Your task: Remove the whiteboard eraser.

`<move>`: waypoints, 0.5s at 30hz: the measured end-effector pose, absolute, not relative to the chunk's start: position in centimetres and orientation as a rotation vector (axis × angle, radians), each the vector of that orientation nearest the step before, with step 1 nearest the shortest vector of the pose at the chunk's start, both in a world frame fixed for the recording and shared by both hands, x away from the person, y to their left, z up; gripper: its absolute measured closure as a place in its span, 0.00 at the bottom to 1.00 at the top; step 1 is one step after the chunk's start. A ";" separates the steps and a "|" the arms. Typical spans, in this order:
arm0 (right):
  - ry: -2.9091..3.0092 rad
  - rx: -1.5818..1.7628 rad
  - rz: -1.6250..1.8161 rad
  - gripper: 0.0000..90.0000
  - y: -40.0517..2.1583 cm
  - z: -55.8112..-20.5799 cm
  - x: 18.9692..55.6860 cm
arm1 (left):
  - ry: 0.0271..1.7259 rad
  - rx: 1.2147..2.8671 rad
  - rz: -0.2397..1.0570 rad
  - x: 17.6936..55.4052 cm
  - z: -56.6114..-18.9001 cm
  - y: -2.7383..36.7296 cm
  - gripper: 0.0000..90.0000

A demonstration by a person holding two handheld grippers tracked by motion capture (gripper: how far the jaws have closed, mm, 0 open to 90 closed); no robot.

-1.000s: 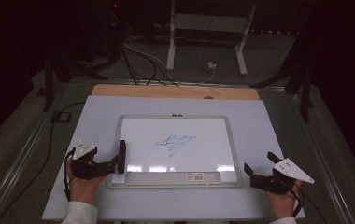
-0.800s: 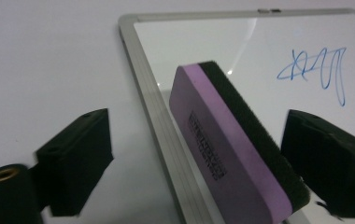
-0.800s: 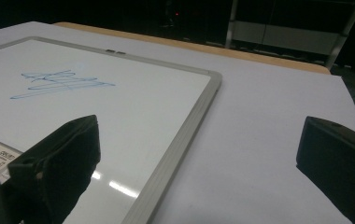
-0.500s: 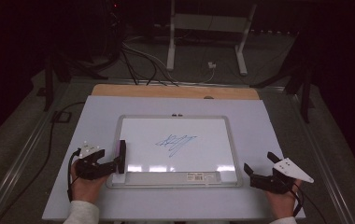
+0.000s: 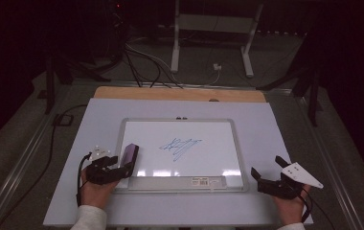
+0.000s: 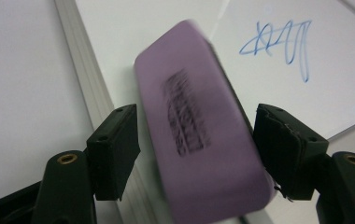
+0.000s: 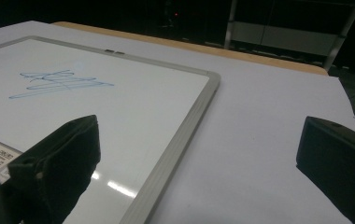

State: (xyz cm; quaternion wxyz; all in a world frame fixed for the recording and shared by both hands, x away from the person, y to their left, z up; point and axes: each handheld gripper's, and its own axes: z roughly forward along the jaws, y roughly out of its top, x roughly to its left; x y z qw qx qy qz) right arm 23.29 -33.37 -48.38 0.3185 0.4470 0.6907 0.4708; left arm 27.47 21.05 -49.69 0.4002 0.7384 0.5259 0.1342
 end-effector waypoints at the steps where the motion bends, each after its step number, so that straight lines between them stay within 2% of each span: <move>1: 1.817 1.176 1.238 0.00 -33.4 -48.4 23.3 | 1.345 1.888 0.345 27.5 -49.9 21.0 0.37; 4: 1.814 1.181 1.242 0.00 -33.4 -48.4 23.3 | 1.374 1.920 0.326 27.5 -50.9 21.0 0.40; 5: 1.815 1.180 1.240 0.00 -33.4 -48.3 23.3 | 1.381 1.916 0.321 27.4 -51.0 21.1 0.44; 15: 1.811 1.182 1.239 0.00 -33.4 -48.3 23.2 | 1.375 1.891 0.354 27.2 -50.3 21.5 0.46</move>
